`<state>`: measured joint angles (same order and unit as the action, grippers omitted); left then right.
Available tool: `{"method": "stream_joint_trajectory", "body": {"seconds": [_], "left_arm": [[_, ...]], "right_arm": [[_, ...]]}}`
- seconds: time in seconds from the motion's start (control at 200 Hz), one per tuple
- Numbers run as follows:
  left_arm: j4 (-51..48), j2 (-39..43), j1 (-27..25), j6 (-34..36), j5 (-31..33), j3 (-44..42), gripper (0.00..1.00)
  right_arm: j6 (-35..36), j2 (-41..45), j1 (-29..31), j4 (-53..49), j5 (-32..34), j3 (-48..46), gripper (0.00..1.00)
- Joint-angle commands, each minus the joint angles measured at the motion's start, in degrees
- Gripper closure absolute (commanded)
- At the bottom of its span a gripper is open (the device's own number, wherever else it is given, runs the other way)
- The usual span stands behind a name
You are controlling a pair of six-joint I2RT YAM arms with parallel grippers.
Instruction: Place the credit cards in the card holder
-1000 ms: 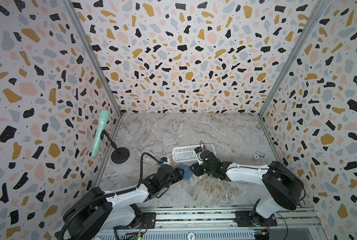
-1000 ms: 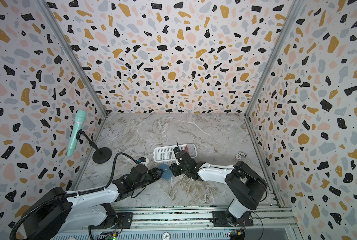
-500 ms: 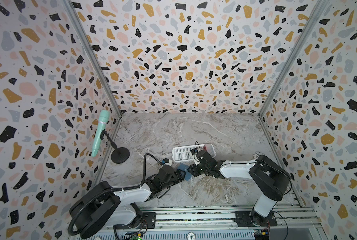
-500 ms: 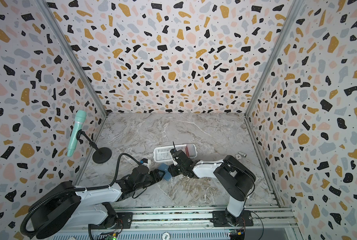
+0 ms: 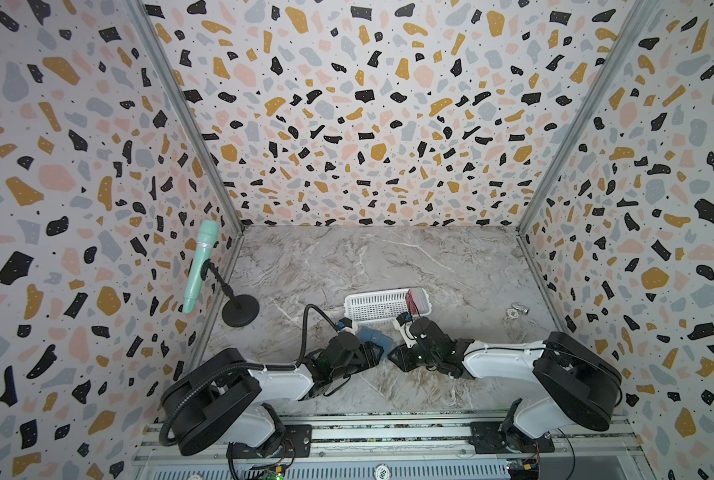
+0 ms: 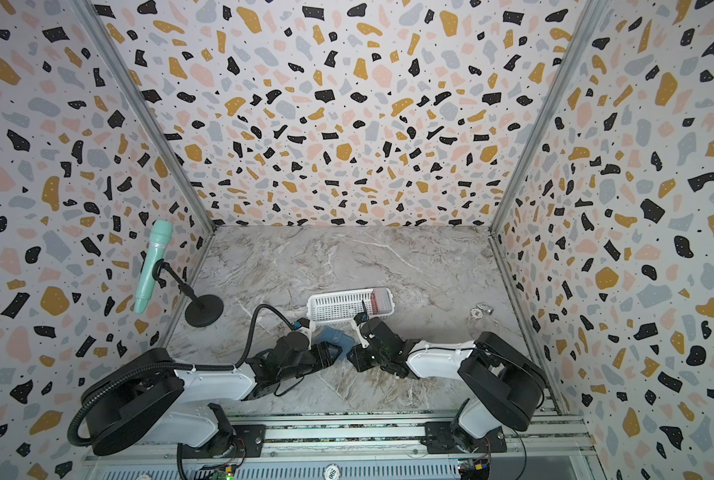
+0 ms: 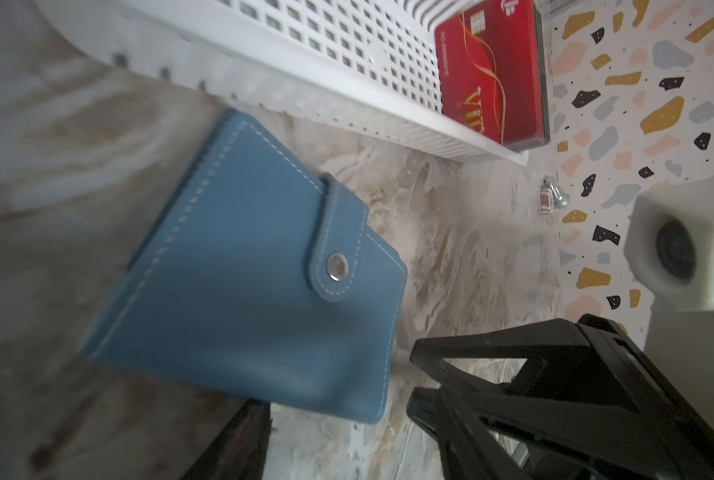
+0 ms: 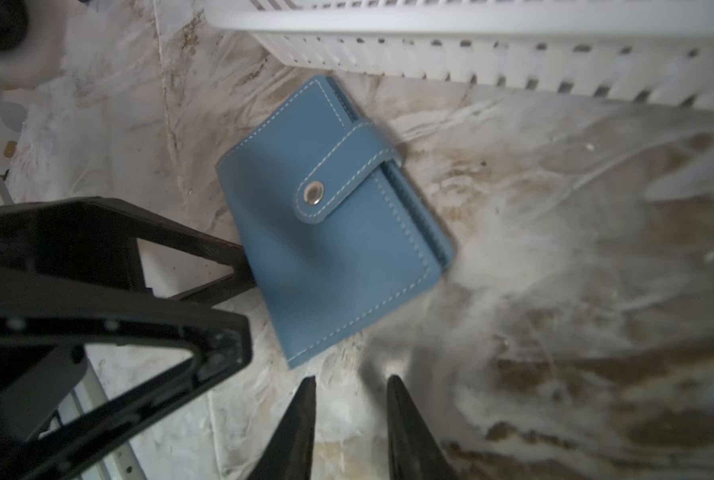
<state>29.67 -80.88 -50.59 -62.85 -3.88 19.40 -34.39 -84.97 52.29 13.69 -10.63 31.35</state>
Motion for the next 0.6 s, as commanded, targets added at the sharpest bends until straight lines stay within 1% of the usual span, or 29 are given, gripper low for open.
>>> {"method": "stream_joint_trajectory", "body": {"seconds": [0.0,0.08,0.22,0.34,0.596], "left_arm": [[0.99,-1.45,-1.14,-1.32,0.41,0.79,0.37],[0.32,-0.52,-1.09,-2.81,2.22,-0.34,0.37],[-1.48,2.96,-1.12,-4.45,4.76,-1.72,0.36],[-3.39,5.01,-1.05,-4.23,6.22,-1.69,0.35],[-4.82,5.03,-1.02,-4.91,7.11,-1.73,0.35]], "right_arm": [[-1.95,3.16,0.75,-2.01,3.58,-1.17,0.69],[-1.15,3.91,-0.26,-3.1,4.29,-0.72,0.69],[2.12,2.86,-2.44,-4.0,3.4,2.71,0.66],[4.66,-0.88,-4.11,-4.44,1.88,7.25,0.65],[7.59,-10.71,-6.02,-3.61,-1.69,15.88,0.62]]}}
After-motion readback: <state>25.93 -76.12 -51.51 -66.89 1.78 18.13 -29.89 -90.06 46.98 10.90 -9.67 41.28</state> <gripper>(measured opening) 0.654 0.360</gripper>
